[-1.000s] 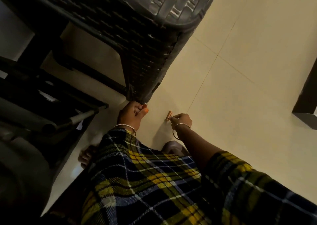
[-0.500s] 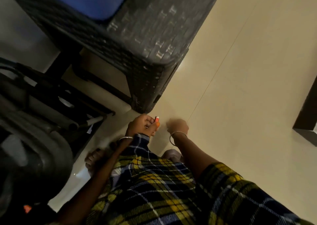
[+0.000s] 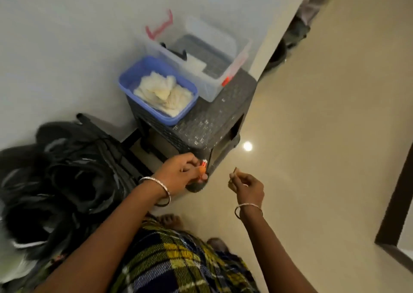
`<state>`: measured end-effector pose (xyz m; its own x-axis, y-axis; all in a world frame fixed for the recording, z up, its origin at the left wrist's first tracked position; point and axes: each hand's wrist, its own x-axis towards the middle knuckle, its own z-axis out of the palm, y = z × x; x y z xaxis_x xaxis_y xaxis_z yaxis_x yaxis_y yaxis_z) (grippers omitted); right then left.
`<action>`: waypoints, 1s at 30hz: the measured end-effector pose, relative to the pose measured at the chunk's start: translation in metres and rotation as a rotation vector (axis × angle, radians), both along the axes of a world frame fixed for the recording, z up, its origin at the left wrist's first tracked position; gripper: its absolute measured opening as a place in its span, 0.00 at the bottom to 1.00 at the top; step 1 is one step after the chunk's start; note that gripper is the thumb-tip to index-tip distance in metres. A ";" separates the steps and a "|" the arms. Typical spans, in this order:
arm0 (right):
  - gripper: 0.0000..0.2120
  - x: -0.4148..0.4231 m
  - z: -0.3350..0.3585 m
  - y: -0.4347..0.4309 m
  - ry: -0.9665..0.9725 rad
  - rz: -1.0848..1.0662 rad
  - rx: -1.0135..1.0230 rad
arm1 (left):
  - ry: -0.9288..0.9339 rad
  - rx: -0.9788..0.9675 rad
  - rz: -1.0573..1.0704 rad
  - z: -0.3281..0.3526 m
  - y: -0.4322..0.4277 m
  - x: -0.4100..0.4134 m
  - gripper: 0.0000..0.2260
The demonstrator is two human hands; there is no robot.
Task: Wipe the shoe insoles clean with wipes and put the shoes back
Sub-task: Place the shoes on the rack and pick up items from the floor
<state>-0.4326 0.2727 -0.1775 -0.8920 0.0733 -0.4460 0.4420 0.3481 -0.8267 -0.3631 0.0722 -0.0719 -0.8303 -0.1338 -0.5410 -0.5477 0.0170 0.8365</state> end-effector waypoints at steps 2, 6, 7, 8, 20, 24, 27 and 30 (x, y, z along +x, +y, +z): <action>0.04 -0.006 0.035 0.000 0.068 0.021 -0.060 | 0.077 0.019 0.147 0.038 -0.002 0.008 0.09; 0.06 -0.023 0.101 -0.010 0.281 0.078 -0.137 | 0.211 0.117 0.546 0.072 -0.008 0.022 0.13; 0.07 -0.029 0.118 -0.015 0.346 0.102 -0.141 | 0.225 0.115 0.613 0.074 -0.012 0.022 0.13; 0.07 -0.035 0.134 -0.022 0.405 0.129 -0.139 | 0.236 0.103 0.661 0.074 -0.016 0.022 0.13; 0.05 -0.184 0.228 -0.178 0.646 0.795 0.413 | 0.296 0.109 0.958 0.058 -0.070 0.002 0.10; 0.07 -0.212 0.204 -0.221 0.393 1.126 0.835 | 0.289 0.140 0.975 0.053 -0.081 -0.009 0.13; 0.10 -0.215 0.184 -0.236 0.300 1.259 0.973 | 0.272 0.151 0.996 0.048 -0.088 -0.013 0.17; 0.11 -0.219 0.168 -0.242 0.280 1.274 1.016 | 0.285 0.166 0.987 0.046 -0.091 -0.014 0.17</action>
